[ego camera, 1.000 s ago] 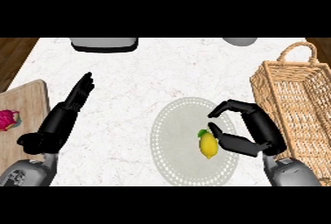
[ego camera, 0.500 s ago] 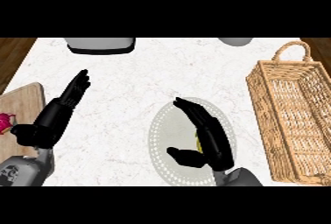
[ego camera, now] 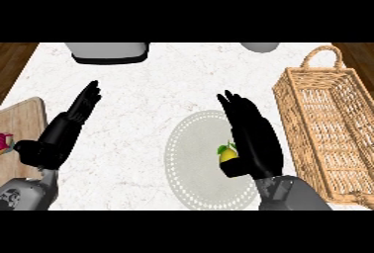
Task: Pick the lemon from the placemat and place it in the basket
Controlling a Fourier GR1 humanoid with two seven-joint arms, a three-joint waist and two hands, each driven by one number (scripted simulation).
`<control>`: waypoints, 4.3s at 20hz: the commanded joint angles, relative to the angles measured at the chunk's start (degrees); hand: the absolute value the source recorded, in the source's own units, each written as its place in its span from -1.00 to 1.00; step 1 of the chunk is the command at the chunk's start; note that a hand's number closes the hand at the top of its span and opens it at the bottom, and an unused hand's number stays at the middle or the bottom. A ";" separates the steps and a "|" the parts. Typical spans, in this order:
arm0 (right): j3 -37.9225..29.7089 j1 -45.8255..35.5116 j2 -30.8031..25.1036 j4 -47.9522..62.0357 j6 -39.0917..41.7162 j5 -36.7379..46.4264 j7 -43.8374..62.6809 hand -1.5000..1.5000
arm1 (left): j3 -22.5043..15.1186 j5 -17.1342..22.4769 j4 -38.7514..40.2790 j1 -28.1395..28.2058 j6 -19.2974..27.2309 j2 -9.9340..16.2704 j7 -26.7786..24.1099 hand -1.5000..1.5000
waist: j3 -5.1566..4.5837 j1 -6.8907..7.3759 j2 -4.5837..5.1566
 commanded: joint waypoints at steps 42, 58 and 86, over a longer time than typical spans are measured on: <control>-4.57 17.56 5.44 -7.36 11.28 5.76 -2.91 -1.00 | 6.78 -9.15 -0.82 2.14 -7.58 -9.61 -0.10 0.00 | 0.44 1.77 1.15; -8.34 16.13 7.97 -6.45 16.70 7.17 -4.66 -1.00 | 12.61 -12.57 -0.08 1.09 -12.56 -12.15 -0.93 0.00 | 0.43 1.74 1.15; -13.08 11.48 11.71 14.71 12.42 11.42 -11.21 -1.00 | 16.67 -14.78 -0.03 -2.52 -17.06 -14.76 3.82 0.00 | 0.44 1.74 1.18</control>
